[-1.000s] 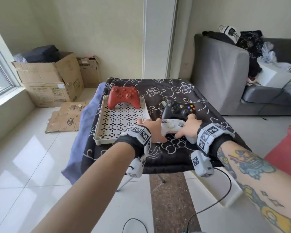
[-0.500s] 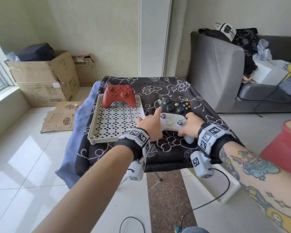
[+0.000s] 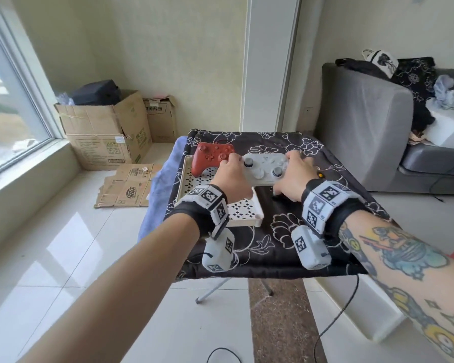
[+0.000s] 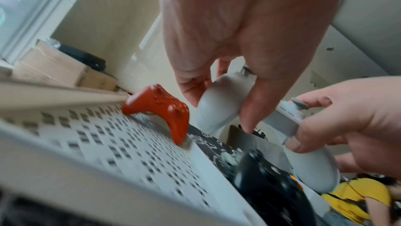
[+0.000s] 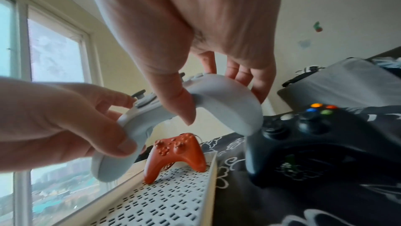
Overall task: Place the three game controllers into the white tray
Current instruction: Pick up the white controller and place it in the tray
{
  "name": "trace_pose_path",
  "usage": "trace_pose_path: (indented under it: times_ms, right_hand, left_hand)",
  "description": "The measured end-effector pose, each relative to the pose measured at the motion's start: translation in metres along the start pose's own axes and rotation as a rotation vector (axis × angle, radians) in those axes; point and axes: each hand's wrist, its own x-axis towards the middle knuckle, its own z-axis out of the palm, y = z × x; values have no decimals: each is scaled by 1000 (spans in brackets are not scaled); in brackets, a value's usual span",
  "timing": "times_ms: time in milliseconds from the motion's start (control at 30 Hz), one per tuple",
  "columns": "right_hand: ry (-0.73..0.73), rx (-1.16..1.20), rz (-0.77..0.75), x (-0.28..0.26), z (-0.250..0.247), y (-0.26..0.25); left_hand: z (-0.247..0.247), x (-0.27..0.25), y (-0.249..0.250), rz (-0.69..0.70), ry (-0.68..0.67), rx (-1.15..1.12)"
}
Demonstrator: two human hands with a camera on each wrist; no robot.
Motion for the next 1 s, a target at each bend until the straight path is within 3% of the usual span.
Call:
trace_pose_path:
  times_ms: [367,1000]
  right_hand:
    - [-5,18,-106,46,49,-63]
    - [-130,27,-42,98,103,-91]
  left_hand:
    - [-46,44,-52,-96,91,23]
    - [-46,96,-91,-223,-15,141]
